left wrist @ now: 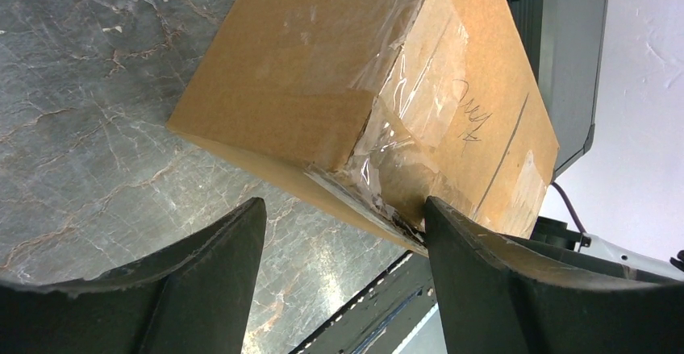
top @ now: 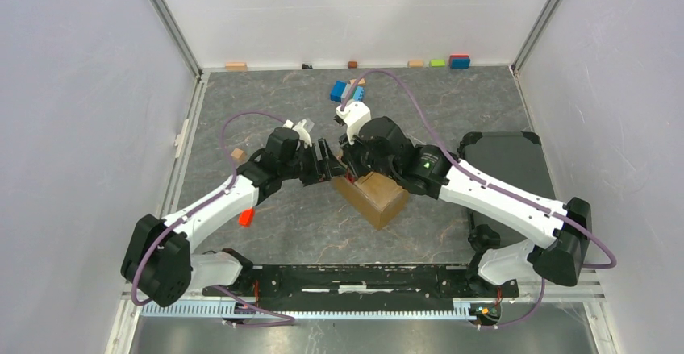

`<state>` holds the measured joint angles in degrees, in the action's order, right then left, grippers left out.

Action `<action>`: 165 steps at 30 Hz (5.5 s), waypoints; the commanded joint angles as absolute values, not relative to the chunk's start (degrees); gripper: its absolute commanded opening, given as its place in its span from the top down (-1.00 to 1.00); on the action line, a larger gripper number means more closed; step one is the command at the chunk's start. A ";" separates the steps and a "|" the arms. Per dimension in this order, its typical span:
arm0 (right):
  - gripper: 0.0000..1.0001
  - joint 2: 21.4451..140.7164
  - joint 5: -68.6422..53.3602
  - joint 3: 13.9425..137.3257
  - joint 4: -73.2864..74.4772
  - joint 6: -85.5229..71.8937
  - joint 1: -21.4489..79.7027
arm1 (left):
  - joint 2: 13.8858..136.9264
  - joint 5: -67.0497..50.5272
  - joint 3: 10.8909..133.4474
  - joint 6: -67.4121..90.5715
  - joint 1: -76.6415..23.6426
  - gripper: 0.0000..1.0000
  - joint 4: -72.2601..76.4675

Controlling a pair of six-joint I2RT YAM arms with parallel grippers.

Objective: Unpack the express box
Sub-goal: Cut the express box at the center of the board.

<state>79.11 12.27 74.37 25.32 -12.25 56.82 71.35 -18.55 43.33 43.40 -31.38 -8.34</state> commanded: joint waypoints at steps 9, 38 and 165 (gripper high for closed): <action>1.00 74.42 14.11 79.55 27.21 -10.48 56.27 | 72.87 -16.88 42.21 38.94 -29.98 -0.54 -13.98; 1.00 72.53 9.68 77.39 38.51 -9.16 56.25 | 74.43 -17.22 45.02 37.44 -27.36 -0.54 -15.30; 1.00 54.04 19.87 78.25 59.81 -15.21 57.56 | 73.32 -19.17 59.21 29.91 -21.95 -0.66 -23.58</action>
